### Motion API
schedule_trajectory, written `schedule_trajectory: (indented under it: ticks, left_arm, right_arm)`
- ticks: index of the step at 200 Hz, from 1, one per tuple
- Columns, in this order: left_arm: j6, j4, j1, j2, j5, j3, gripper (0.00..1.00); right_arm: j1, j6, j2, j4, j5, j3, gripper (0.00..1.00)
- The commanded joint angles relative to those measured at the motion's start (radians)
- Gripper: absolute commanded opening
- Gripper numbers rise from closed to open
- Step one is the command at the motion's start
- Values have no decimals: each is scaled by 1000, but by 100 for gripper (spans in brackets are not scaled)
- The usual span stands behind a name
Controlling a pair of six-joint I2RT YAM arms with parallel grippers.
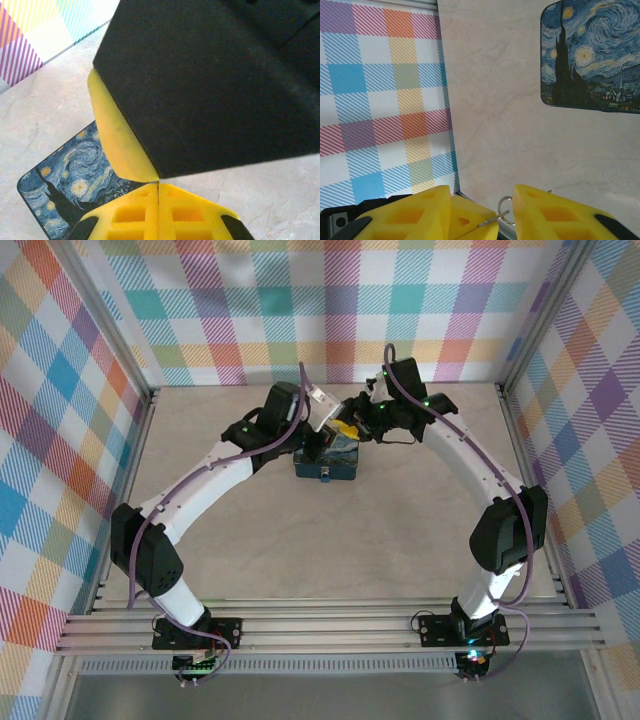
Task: Unlock the padlock with the key
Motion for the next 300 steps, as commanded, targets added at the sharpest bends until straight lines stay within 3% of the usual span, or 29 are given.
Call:
schedule_trajectory:
  ticks: [1, 79, 215, 252, 300]
  left_arm:
    - [25, 9, -24, -18, -30, 36, 0]
    - [23, 4, -43, 5, -66, 43, 0]
    - [-56, 77, -34, -17, -38, -19, 0]
    - [-139, 139, 6, -42, 29, -50, 17]
    - [-379, 309, 135, -73, 285, -121, 30]
  right_arm:
    - [10, -17, 16, 0, -30, 0, 30]
    - [8, -51, 27, 6, -91, -2, 0]
    - [-17, -140, 25, 12, -149, 6, 0]
    - [-34, -158, 23, 14, -162, 1, 0]
    - [-96, -279, 24, 13, -266, 15, 0]
